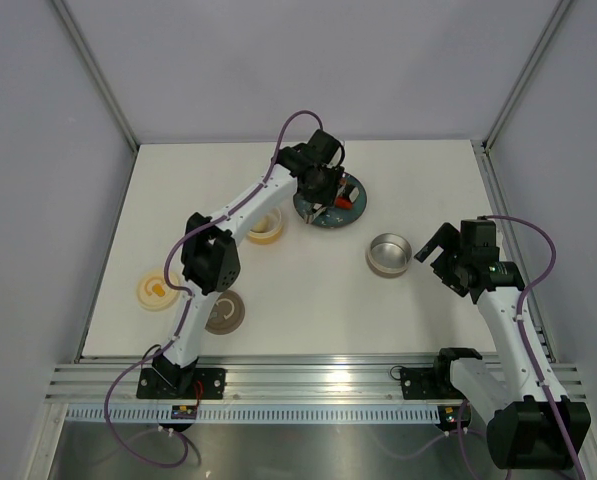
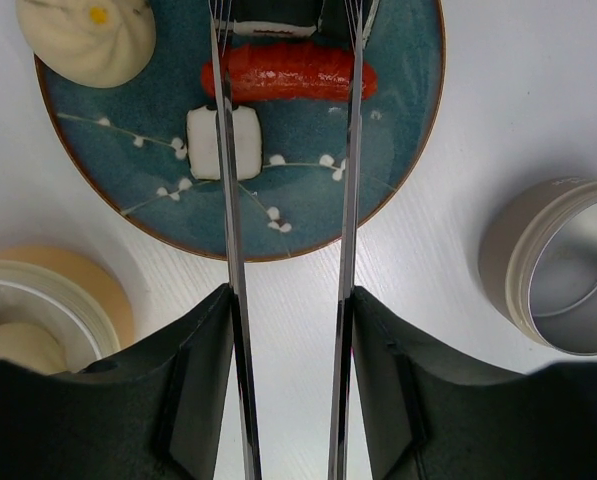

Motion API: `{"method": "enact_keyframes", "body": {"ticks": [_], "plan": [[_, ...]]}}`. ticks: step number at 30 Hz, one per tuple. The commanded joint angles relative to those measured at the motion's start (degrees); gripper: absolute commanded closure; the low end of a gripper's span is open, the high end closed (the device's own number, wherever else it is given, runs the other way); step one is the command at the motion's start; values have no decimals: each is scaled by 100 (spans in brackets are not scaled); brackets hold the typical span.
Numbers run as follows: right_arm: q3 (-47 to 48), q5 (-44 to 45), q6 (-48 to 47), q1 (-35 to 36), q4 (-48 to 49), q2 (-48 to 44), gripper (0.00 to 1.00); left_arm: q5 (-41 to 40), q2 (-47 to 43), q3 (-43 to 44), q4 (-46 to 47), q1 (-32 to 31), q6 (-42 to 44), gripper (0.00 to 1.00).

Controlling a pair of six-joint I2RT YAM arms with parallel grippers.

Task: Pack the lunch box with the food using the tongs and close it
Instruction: Pick up the fake food from the plate.

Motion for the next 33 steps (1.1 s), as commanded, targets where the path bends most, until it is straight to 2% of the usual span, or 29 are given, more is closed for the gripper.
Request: {"method": "enact_keyframes", "body": {"ticks": [1, 18, 33], "plan": [[72, -3, -63, 5, -10, -44, 0, -57, 54, 34, 134, 40, -6, 50], [125, -153, -45, 5, 60, 44, 1, -136, 46, -90, -78, 58, 135, 51], [248, -179, -124, 14, 16, 132, 1, -136, 406, 315, -236, 58, 126, 52]]}}
